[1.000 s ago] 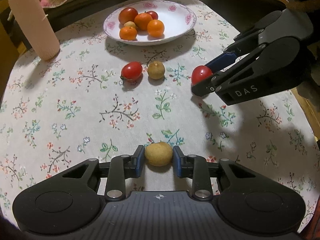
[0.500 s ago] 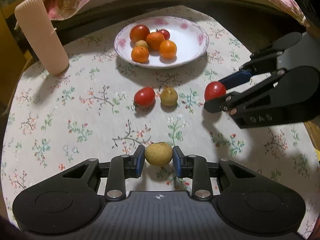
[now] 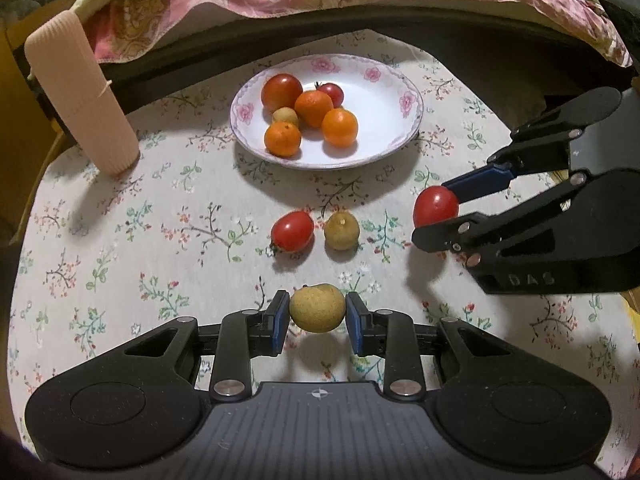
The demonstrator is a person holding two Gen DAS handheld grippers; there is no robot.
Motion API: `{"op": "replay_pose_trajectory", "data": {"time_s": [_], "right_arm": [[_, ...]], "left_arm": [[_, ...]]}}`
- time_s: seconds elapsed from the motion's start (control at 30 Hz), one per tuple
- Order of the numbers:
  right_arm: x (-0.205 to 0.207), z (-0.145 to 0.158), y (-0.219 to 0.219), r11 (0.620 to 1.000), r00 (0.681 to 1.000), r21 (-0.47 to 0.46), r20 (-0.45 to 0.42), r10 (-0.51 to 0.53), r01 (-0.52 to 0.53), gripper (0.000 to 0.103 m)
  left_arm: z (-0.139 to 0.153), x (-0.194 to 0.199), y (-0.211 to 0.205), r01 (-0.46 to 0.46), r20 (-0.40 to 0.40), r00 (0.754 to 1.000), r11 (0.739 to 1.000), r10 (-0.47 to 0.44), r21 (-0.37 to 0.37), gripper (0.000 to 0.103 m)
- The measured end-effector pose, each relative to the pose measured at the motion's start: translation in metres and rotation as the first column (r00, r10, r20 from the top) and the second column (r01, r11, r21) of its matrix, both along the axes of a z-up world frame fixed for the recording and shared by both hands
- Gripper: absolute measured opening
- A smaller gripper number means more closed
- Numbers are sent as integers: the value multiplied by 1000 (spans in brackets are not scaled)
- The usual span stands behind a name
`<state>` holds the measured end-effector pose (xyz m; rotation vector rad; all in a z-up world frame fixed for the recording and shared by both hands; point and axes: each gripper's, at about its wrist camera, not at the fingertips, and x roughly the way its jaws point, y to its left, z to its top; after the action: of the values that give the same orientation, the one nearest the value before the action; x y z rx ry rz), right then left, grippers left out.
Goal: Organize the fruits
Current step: 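Carry the tan fruit with the left tool while the right tool carries the red tomato to the plate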
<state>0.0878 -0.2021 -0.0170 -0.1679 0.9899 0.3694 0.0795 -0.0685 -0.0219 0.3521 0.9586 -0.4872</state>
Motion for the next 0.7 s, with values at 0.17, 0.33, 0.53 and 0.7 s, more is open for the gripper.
{"op": "replay_pose_trajectory", "data": {"time_s": [0.17,0.33,0.53,0.7], "right_arm": [[0,3,0,1000,1000,3,8,-6,6,38],[-1,5,0,1000,1000,7,19,-13,13,38],[-2,8,-1,1000,999,14,28,-23,22,38],[0,12,-4,999,998,16,40,-38,37,38]], "left_arm": [[4,5,-5,-2,16,1000,1000,2,-5,38],[8,11,-9,-6,29,1000,1000,6,-12,38],[13,18,-17,-3,48,999,1000,4,-20,38],[16,26,-23,-8,59,998,1000,10,-30,38]]}}
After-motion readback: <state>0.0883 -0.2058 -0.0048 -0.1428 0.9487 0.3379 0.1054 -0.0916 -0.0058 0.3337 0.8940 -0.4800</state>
